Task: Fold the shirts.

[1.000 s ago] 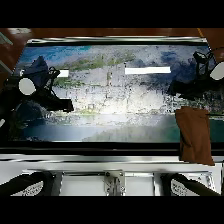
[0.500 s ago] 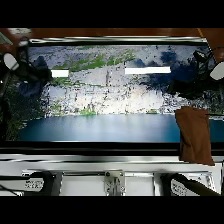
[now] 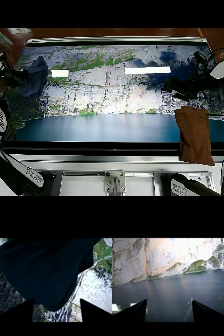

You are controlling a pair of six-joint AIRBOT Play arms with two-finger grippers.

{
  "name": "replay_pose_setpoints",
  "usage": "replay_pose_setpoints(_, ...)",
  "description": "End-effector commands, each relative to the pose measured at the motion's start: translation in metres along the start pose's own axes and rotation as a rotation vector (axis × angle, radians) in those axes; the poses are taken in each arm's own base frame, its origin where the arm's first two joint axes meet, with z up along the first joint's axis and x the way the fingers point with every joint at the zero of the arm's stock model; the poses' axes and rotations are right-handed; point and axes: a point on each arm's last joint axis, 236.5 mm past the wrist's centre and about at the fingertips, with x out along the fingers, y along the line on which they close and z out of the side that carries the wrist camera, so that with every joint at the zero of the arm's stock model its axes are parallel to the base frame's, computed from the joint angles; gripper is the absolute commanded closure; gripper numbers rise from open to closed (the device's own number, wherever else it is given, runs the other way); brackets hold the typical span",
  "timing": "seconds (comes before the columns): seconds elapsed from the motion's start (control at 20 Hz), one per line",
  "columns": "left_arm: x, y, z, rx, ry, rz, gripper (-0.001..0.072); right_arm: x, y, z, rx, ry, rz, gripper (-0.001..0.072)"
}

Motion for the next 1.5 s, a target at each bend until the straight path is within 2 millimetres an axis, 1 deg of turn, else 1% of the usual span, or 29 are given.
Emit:
replay_pose_setpoints(0.0,0.038,0.008,-0.025,-0.020,0.093,-0.050,0.0041,0.000,0.003,-0.005,0.029,0.020,0.014,0.0024)
replay_pose_setpoints(0.15,0.052,0.011,-0.036,-0.015,0.127,-0.043,0.0041,0.000,0.002,-0.014,0.037,0.060,0.009,0.0024)
replay_pose_setpoints(0.3,0.061,0.020,-0.036,-0.003,0.117,-0.013,0.0041,-0.001,0.002,-0.022,0.043,0.094,0.004,0.0024)
replay_pose_setpoints(0.55,0.073,0.022,-0.039,-0.004,0.120,-0.008,0.0050,-0.001,0.001,-0.023,0.066,0.097,0.002,0.0024)
replay_pose_setpoints(0.6,0.075,0.022,-0.039,-0.005,0.118,-0.008,0.0080,-0.001,0.001,-0.023,0.070,0.097,0.002,0.0024)
replay_pose_setpoints(0.65,0.077,0.022,-0.039,-0.005,0.113,-0.008,0.0209,-0.001,0.001,-0.023,0.070,0.097,0.002,0.0024)
replay_pose_setpoints(0.7,0.079,0.022,-0.039,-0.006,0.111,-0.008,0.0305,-0.001,0.001,-0.023,0.070,0.097,0.002,0.0024)
replay_pose_setpoints(0.75,0.080,0.022,-0.039,-0.006,0.112,-0.008,0.0373,-0.001,0.001,-0.023,0.070,0.098,0.002,0.0024)
replay_pose_setpoints(0.8,0.080,0.022,-0.039,-0.006,0.111,-0.008,0.0483,-0.001,0.001,-0.023,0.069,0.098,0.002,0.0024)
replay_pose_setpoints(0.85,0.079,0.022,-0.040,-0.005,0.118,-0.009,0.0621,-0.001,0.001,-0.023,0.069,0.097,0.001,0.0024)
replay_pose_setpoints(0.9,0.075,0.022,-0.043,-0.004,0.132,-0.010,0.0665,-0.001,0.001,-0.023,0.069,0.098,0.001,0.0024)
replay_pose_setpoints(1.0,0.059,0.017,-0.039,0.001,0.135,-0.016,0.0666,-0.001,0.002,-0.025,0.070,0.107,0.004,0.0024)
replay_pose_setpoints(1.05,0.042,0.007,-0.032,-0.002,0.117,-0.040,0.0665,-0.001,0.003,-0.026,0.071,0.111,0.009,0.0024)
replay_pose_setpoints(1.1,0.021,-0.010,-0.021,0.003,0.086,-0.088,0.0666,-0.001,0.004,-0.024,0.067,0.102,0.011,0.0024)
replay_pose_setpoints(1.15,-0.010,-0.031,-0.006,0.030,0.031,-0.146,0.0666,-0.001,0.003,-0.021,0.062,0.091,0.009,0.0024)
replay_pose_setpoints(1.2,-0.045,-0.049,0.010,0.057,-0.034,-0.185,0.0666,-0.001,0.001,-0.019,0.060,0.083,0.002,0.0024)
replay_pose_setpoints(1.3,-0.137,-0.087,0.036,0.122,-0.189,-0.241,0.0666,-0.001,0.002,-0.016,0.022,0.069,0.004,0.0024)
replay_pose_setpoints(1.35,-0.194,-0.108,0.044,0.169,-0.283,-0.271,0.0666,-0.002,0.002,-0.016,-0.009,0.066,0.005,0.0024)
replay_pose_setpoints(1.4,-0.249,-0.126,0.046,0.204,-0.371,-0.300,0.0666,-0.004,0.002,-0.016,-0.049,0.063,0.007,0.0024)
replay_pose_setpoints(1.45,-0.307,-0.147,0.041,0.245,-0.460,-0.334,0.0666,-0.008,0.004,-0.016,-0.080,0.054,0.010,0.0024)
